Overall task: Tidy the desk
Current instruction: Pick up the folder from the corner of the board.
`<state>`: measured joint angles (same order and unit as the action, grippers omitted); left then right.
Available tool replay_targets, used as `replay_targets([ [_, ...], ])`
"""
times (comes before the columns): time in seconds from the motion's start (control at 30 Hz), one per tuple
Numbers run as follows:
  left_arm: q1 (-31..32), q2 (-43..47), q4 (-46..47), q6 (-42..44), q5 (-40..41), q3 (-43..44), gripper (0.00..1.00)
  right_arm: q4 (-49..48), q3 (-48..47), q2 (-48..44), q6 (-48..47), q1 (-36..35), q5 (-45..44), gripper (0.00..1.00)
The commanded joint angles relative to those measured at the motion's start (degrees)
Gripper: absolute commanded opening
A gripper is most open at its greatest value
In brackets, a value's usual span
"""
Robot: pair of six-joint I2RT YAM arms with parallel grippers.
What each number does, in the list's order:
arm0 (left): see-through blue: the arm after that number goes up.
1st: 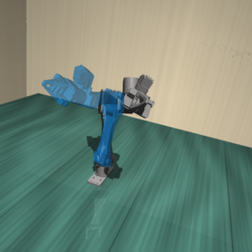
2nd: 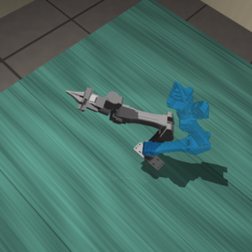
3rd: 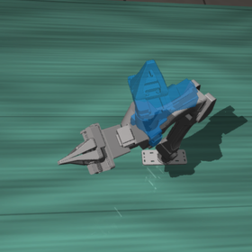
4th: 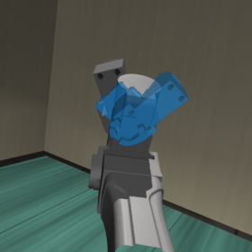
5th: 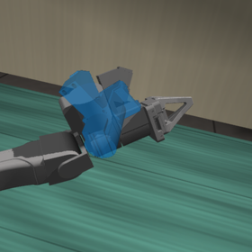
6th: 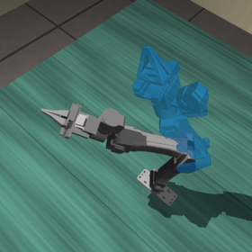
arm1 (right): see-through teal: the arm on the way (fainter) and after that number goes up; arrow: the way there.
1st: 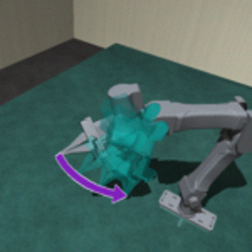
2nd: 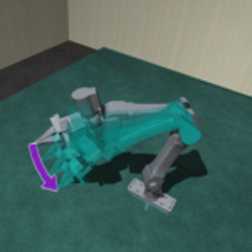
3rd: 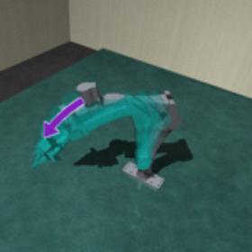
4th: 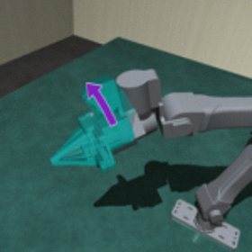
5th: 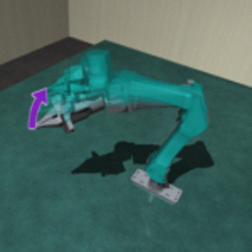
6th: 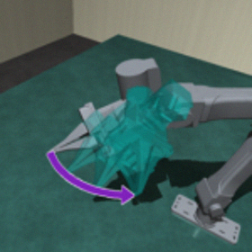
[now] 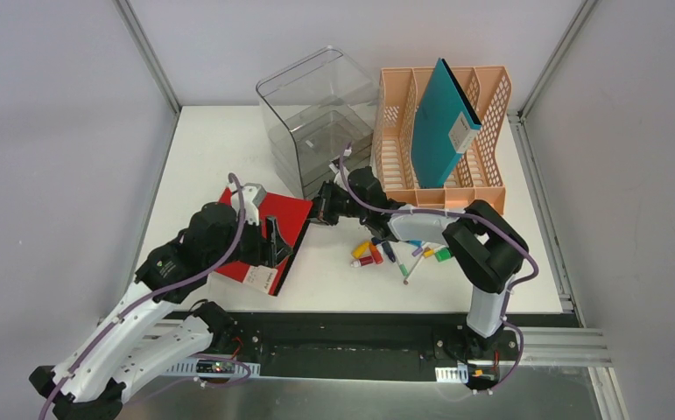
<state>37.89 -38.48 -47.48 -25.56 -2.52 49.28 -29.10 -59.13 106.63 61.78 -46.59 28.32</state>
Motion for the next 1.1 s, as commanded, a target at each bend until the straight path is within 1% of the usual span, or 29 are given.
replay_targets([
  [0.0,0.1,5.4,3.0,-0.7,-5.6,0.9,0.67,-2.5,-0.4,-5.6,-1.7,0.4,3.1,0.0],
  [0.1,0.1,9.0,3.8,-0.5,-6.4,0.8,0.76,-3.5,-1.1,-6.5,-1.9,0.8,5.9,0.0],
  [0.23,0.1,13.8,7.0,-1.7,-8.8,0.0,0.85,-4.1,-2.3,-8.9,-2.7,1.4,10.2,0.0],
  [0.3,0.1,16.2,10.3,-3.0,-10.6,-1.4,0.92,-4.2,-2.8,-10.5,-3.7,1.9,12.6,0.0],
  [0.37,0.1,18.2,16.4,-5.4,-14.0,-4.1,0.98,-5.0,-2.9,-12.0,-4.6,2.3,15.2,0.0],
  [0.47,0.1,18.9,27.3,-9.0,-19.5,-7.0,0.99,-5.2,-3.0,-14.4,-4.8,3.5,18.5,0.0],
  [0.6,0.1,16.4,34.5,-11.8,-25.2,-6.0,0.99,-4.5,-3.3,-17.5,-4.4,5.8,22.1,0.0],
  [0.77,0.1,11.3,49.7,-18.0,-34.1,-4.8,0.99,-9.4,-3.0,-19.5,2.0,9.7,26.9,0.0],
  [0.83,0.1,8.9,53.7,-20.6,-36.2,-3.8,0.99,-9.5,-3.6,-20.5,3.8,11.5,28.5,0.0],
  [0.97,0.1,4.6,58.6,-24.4,-40.4,-1.4,0.99,-8.6,-4.9,-24.0,5.8,15.6,31.4,0.0],
  [1.07,0.1,1.7,65.8,-29.4,-44.4,-1.1,0.99,-9.1,-6.4,-26.6,7.9,19.4,33.2,0.0],
])
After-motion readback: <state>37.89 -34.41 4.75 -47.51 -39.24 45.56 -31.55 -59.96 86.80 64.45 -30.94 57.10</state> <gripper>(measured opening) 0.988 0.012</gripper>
